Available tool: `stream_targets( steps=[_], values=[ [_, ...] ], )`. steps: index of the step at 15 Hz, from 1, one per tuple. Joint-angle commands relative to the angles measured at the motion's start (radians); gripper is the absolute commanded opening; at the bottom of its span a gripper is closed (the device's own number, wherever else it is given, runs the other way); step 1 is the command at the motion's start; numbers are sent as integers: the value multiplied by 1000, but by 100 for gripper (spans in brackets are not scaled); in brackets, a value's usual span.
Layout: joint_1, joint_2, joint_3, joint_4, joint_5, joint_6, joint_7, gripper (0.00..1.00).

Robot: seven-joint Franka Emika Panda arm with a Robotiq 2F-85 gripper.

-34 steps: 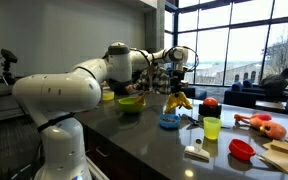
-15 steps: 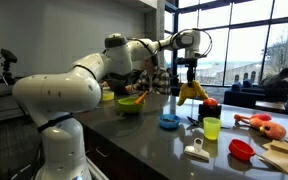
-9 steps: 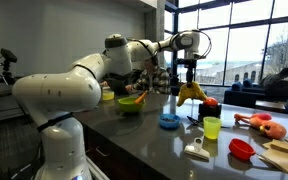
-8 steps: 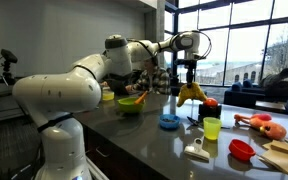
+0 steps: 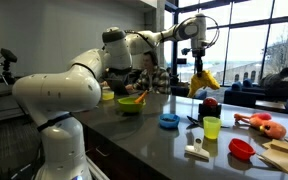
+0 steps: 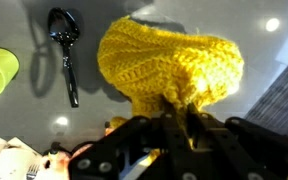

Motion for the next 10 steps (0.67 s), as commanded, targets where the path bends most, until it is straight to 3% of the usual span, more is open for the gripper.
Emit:
stream_targets(
  steps=[1,10],
  values=[
    [0,124,6,8,59,28,18,3],
    [29,372,32,110,208,100,-44,3]
  ],
)
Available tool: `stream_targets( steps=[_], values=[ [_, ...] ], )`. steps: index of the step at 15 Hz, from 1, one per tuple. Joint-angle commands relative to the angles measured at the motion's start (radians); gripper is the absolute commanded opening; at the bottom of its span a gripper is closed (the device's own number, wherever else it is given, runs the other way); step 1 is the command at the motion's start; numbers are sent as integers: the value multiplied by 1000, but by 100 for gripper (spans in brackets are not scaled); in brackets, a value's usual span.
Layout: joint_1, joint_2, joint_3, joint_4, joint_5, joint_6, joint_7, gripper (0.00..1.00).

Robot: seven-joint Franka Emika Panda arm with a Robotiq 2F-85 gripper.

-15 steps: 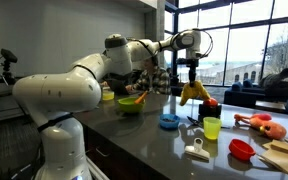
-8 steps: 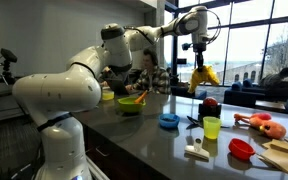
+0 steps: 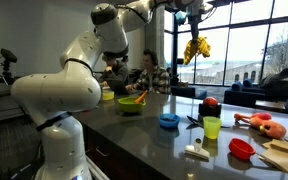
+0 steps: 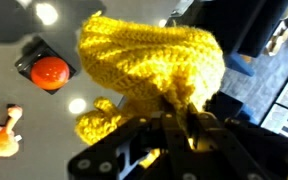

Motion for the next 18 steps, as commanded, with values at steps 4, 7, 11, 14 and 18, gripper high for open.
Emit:
stream_targets(
  steps=[4,7,11,14,18],
  values=[
    [8,72,18,28,61,6,-28,14],
    [23,81,40,12,27,20,-32,14],
    [-4,76,35,46,66,21,-31,3],
    [-16,107,45,127,135,71,-7,3],
    [-34,151,60,266,265,163,-8,3]
  ],
)
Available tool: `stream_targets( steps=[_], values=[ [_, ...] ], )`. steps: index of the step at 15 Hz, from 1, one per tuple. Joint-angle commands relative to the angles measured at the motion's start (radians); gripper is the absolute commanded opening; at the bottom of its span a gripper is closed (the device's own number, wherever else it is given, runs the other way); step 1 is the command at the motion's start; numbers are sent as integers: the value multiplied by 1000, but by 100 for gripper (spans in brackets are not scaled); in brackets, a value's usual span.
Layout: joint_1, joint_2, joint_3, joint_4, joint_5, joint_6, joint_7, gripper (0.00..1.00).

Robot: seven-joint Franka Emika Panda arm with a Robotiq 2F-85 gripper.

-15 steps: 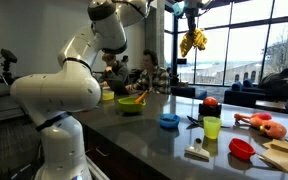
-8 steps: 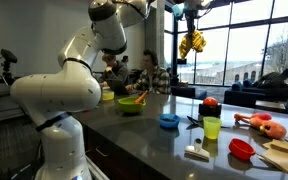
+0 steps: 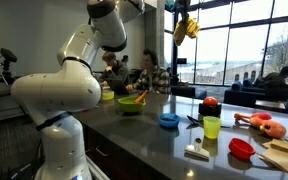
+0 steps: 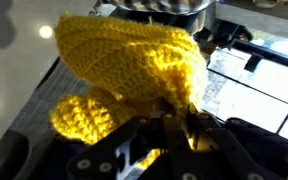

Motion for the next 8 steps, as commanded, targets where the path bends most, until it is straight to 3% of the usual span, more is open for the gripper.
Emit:
stream_targets(
  steps=[1,4,8],
  values=[
    [-42,61,38,147,105,57,17,3],
    [-21,98,54,207,189,79,10,3],
    [35,147,98,236,283,17,-15,3]
  ],
)
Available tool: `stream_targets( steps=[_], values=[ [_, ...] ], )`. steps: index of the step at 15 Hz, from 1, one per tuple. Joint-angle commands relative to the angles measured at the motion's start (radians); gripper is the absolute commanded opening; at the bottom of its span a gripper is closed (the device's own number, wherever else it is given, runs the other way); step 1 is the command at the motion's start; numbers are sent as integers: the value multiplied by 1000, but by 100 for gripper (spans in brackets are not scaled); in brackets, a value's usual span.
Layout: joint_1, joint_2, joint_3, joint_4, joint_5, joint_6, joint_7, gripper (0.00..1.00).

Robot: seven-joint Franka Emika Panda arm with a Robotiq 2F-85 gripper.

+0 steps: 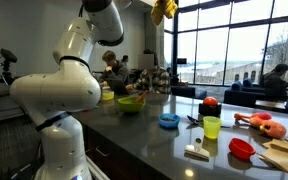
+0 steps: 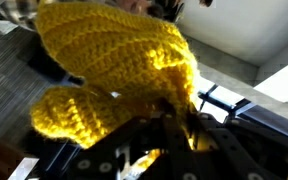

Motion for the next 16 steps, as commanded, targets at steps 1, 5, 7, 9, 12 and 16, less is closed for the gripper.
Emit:
stream_targets(
  steps=[1,5,7,9,12,16],
  values=[
    [40,46,54,25,61,-66,-18,3],
    [112,51,64,3,35,-230,-30,3],
    [155,42,53,-21,10,-307,-28,3],
    [192,44,45,-58,-13,-389,-37,3],
    [283,61,22,-153,-94,-479,-60,3],
    [275,42,14,-150,-123,-477,-63,14]
  ],
)
